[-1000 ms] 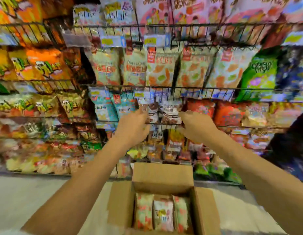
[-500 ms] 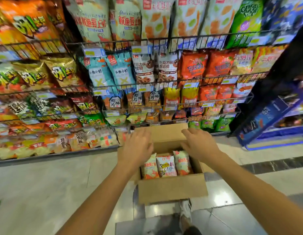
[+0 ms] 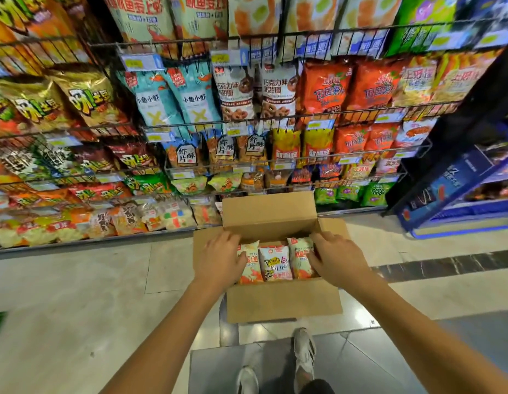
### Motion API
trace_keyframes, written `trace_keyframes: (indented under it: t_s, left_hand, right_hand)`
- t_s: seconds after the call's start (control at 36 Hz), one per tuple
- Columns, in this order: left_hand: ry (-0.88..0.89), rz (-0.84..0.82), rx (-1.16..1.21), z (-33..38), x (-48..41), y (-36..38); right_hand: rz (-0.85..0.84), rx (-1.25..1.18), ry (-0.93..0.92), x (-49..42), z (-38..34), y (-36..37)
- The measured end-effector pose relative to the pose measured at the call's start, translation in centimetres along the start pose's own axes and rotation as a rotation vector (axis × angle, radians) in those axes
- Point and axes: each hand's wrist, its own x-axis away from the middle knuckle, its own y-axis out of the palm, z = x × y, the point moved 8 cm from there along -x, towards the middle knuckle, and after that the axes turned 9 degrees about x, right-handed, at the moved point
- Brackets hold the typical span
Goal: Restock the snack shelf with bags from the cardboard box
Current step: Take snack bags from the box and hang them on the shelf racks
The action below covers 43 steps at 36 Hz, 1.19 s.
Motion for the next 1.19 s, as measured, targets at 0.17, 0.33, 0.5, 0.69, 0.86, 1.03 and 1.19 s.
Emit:
trace_keyframes:
  t_s: [0.17, 0.33, 0.5, 0.69, 0.86, 1.03, 1.19]
  left_hand:
    - [-0.135, -0.044, 0.060, -0.5, -3.1, 3.0]
    - [-0.282, -0.132, 0.203, -1.8, -6.0, 7.7]
    - [-0.405, -0.217, 0.366, -4.6, -7.9, 12.5]
    - [-0.550, -0.304, 0.557, -10.3, -12.1, 20.6]
    - [-0.694, -0.305, 0.692, -16.3, -16.9, 30.6]
    - [-0.804, -0.351, 0.764, -23.2, -21.4, 43.7]
    - [-0.930, -0.380, 0.978, -28.2, -24.8, 55.4]
  right_hand:
    - [-0.099, -0.052, 0.003, -3.1, 3.5, 3.7]
    - [-0.217, -0.109, 0.046, -6.9, 6.3, 8.9]
    - [-0.355, -0.257, 0.096, -9.4, 6.5, 13.9]
    - [-0.450, -0.504, 0.298, -13.7, 6.2, 22.8]
    - [-0.497, -0.640, 0.484, -19.5, 8.8, 37.2]
    - [-0.508, -0.653, 0.656, -25.3, 10.8, 49.5]
    - [-0.565, -0.762, 0.744, -28.1, 11.0, 59.8]
